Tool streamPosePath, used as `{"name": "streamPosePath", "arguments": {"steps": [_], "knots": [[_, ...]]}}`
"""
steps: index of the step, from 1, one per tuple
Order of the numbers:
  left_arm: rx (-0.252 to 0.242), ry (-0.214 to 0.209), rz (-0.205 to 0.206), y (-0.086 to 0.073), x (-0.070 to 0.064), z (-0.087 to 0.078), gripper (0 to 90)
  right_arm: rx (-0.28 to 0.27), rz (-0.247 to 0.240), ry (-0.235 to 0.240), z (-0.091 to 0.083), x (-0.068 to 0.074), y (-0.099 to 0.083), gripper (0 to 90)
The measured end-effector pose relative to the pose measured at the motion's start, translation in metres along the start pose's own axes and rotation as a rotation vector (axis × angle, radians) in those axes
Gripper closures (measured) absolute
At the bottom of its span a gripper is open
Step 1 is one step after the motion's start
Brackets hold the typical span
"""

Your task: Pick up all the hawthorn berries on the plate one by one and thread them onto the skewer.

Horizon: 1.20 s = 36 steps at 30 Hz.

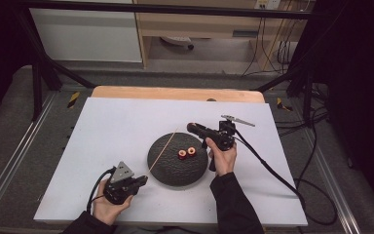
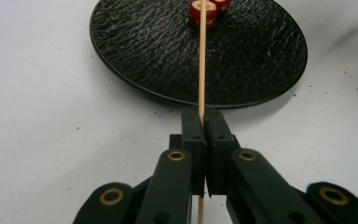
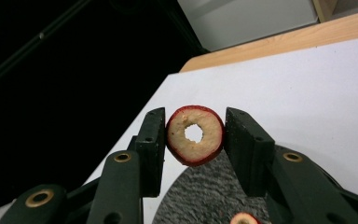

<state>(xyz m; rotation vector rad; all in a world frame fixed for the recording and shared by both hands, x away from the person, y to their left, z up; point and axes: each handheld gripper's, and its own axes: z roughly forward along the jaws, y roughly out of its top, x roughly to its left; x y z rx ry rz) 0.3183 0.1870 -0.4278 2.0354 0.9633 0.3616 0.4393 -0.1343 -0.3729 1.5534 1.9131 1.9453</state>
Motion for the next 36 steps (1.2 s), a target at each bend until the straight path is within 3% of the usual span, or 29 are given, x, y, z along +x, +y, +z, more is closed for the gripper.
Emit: {"name": "streamPosePath", "arguments": {"steps": [13, 22, 36], "knots": [[-0.012, -0.023, -0.050, 0.003, -0.014, 0.010, 88.0, -0.134, 0.042, 0.007, 0.007, -0.001, -0.001, 59.9], [-0.021, -0.034, -0.082, 0.007, -0.021, 0.016, 88.0, -0.235, 0.037, 0.029, 0.014, -0.001, -0.008, 59.9], [-0.024, -0.048, -0.087, 0.012, -0.027, 0.023, 88.0, -0.282, 0.030, 0.050, 0.016, 0.001, -0.014, 60.0]]}}
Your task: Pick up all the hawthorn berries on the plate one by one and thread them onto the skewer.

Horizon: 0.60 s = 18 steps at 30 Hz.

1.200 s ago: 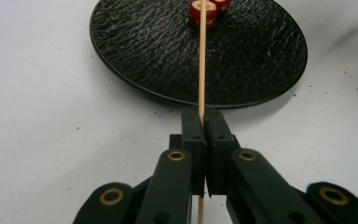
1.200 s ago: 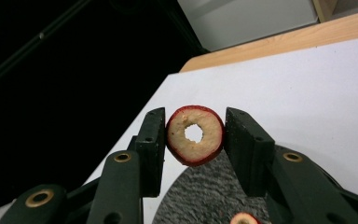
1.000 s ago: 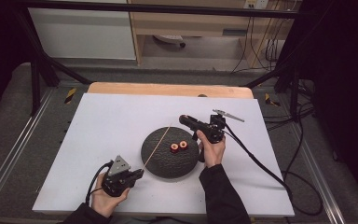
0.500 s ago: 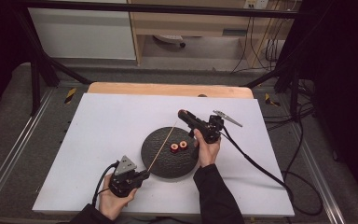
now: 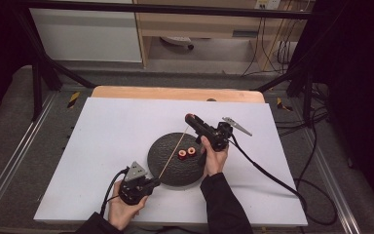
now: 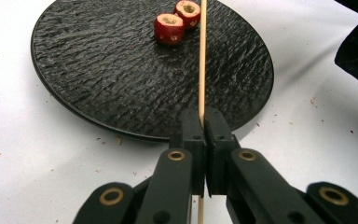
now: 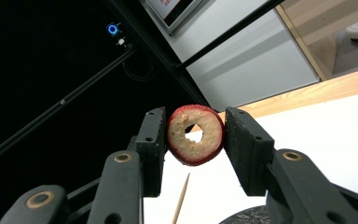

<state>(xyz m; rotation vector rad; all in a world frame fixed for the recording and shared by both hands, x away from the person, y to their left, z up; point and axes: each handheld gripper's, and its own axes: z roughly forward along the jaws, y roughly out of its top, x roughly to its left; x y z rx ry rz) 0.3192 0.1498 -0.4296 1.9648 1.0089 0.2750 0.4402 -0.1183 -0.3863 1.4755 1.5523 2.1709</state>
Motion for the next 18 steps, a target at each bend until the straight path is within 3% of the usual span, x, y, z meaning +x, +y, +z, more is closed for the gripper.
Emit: {"name": "streamPosePath", "arguments": {"steps": [18], "knots": [[-0.023, -0.002, -0.031, 0.0010, 0.0002, 0.0010, 88.0, 0.001, 0.001, 0.010, 0.0006, 0.0003, -0.0056, 60.1]]}}
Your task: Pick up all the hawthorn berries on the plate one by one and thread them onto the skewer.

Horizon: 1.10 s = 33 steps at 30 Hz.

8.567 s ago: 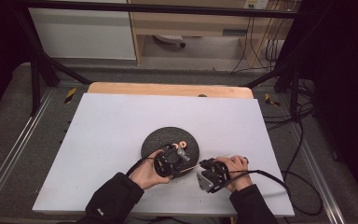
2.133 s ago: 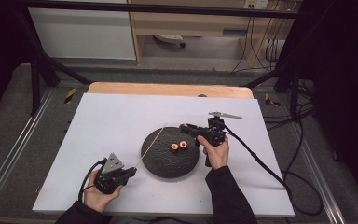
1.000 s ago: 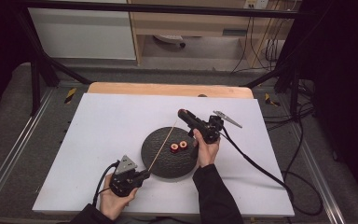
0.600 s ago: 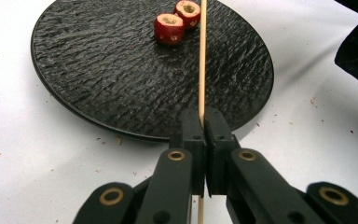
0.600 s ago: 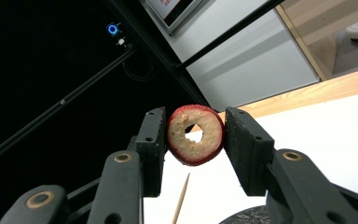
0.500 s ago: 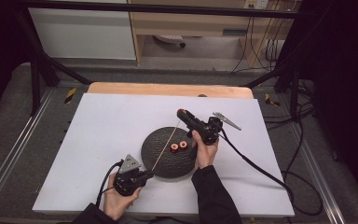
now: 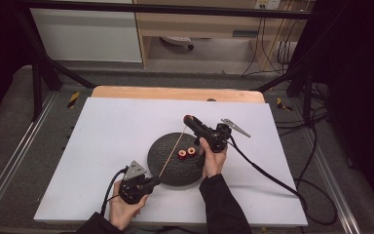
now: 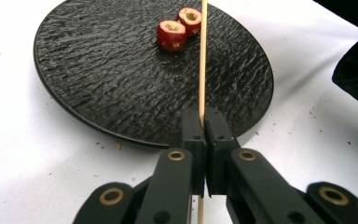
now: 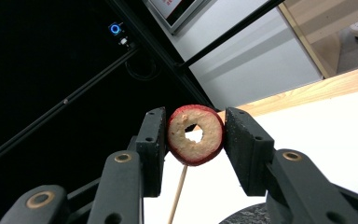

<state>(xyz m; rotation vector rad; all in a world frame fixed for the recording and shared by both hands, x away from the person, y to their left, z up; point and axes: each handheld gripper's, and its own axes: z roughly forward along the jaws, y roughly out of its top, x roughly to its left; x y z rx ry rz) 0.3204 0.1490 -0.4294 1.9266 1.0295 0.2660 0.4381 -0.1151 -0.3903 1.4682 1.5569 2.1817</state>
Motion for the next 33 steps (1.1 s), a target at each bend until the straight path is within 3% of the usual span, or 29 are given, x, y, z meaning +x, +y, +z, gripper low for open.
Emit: {"name": "streamPosePath", "arguments": {"steps": [3, 9, 18, 25, 30, 33], "knots": [[-0.007, 0.003, -0.007, 0.000, -0.001, 0.001, 88.0, -0.002, 0.000, 0.001, 0.000, 0.000, -0.001, 60.1], [-0.023, -0.008, -0.058, 0.000, -0.004, 0.002, 88.0, -0.009, -0.003, 0.001, 0.000, 0.001, -0.004, 60.1], [-0.036, 0.007, -0.079, 0.000, -0.009, 0.001, 88.0, 0.015, -0.014, -0.008, -0.002, 0.003, -0.007, 60.2], [-0.035, 0.012, -0.063, 0.001, -0.013, 0.000, 88.1, 0.029, -0.016, -0.008, -0.006, 0.003, -0.005, 60.2], [-0.013, 0.046, -0.050, 0.000, -0.008, -0.002, 88.1, 0.097, -0.025, -0.016, -0.007, -0.002, -0.001, 60.2], [-0.004, 0.048, -0.037, 0.000, -0.006, -0.001, 88.0, 0.124, -0.006, -0.022, -0.009, -0.004, 0.001, 60.4]]}}
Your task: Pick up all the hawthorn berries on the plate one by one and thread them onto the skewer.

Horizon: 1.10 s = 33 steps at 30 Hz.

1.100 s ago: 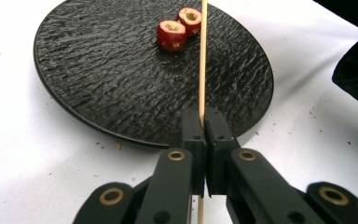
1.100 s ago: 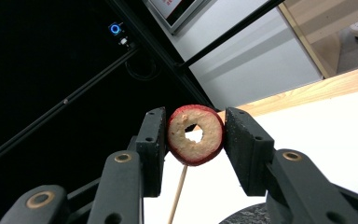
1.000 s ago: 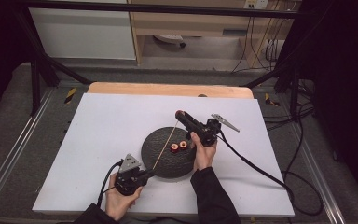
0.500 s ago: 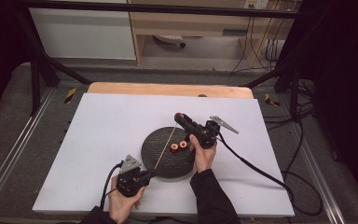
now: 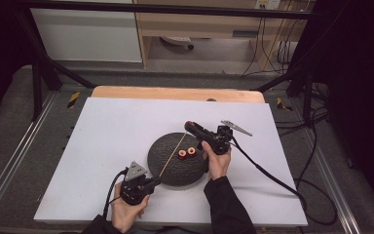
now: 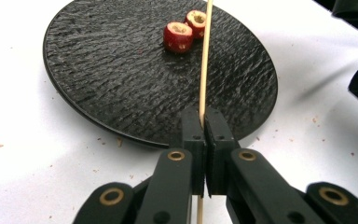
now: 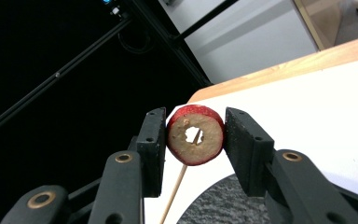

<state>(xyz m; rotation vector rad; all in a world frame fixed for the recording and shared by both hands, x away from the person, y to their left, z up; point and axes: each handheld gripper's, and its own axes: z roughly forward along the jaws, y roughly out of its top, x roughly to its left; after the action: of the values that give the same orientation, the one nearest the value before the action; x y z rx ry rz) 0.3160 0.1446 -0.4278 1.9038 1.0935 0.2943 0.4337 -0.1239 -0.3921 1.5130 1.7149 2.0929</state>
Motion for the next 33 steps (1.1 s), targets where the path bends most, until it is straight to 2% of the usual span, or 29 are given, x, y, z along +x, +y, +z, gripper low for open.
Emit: {"name": "streamPosePath", "arguments": {"steps": [3, 7, 9, 12, 18, 22, 24, 26, 29, 31, 33], "knots": [[0.000, -0.005, 0.007, -0.001, -0.002, 0.001, 88.0, -0.002, 0.009, 0.001, -0.001, 0.000, -0.001, 60.7], [-0.019, -0.022, -0.003, -0.002, -0.006, 0.000, 88.1, -0.054, 0.008, 0.006, 0.001, 0.001, -0.004, 61.0], [-0.033, -0.026, -0.021, -0.002, -0.006, 0.000, 88.1, -0.068, 0.003, 0.020, 0.002, 0.001, -0.005, 61.1], [-0.047, -0.023, -0.032, -0.001, -0.009, 0.000, 88.1, -0.061, 0.009, 0.033, 0.003, 0.001, -0.009, 61.2], [-0.039, -0.032, -0.059, 0.000, -0.008, 0.004, 88.2, -0.048, 0.005, 0.041, 0.001, 0.003, -0.011, 61.1], [-0.034, -0.038, -0.032, 0.002, -0.011, 0.006, 88.2, -0.048, -0.010, 0.035, -0.003, 0.005, -0.010, 61.1], [-0.033, -0.036, 0.011, 0.002, -0.015, 0.006, 88.3, -0.041, 0.004, 0.051, -0.003, 0.005, -0.008, 61.1], [-0.032, -0.041, 0.016, 0.002, -0.016, 0.005, 88.3, -0.028, 0.020, 0.057, -0.003, 0.005, -0.006, 61.2], [-0.040, -0.048, -0.012, 0.001, -0.013, 0.004, 88.3, -0.035, -0.008, 0.064, -0.001, 0.004, -0.007, 61.3], [-0.064, -0.038, -0.029, -0.002, -0.011, 0.003, 88.4, -0.047, -0.026, 0.064, -0.001, 0.003, -0.009, 61.4], [-0.062, -0.037, -0.030, -0.003, -0.011, 0.004, 88.4, -0.056, -0.023, 0.076, -0.002, 0.005, -0.011, 61.4]]}}
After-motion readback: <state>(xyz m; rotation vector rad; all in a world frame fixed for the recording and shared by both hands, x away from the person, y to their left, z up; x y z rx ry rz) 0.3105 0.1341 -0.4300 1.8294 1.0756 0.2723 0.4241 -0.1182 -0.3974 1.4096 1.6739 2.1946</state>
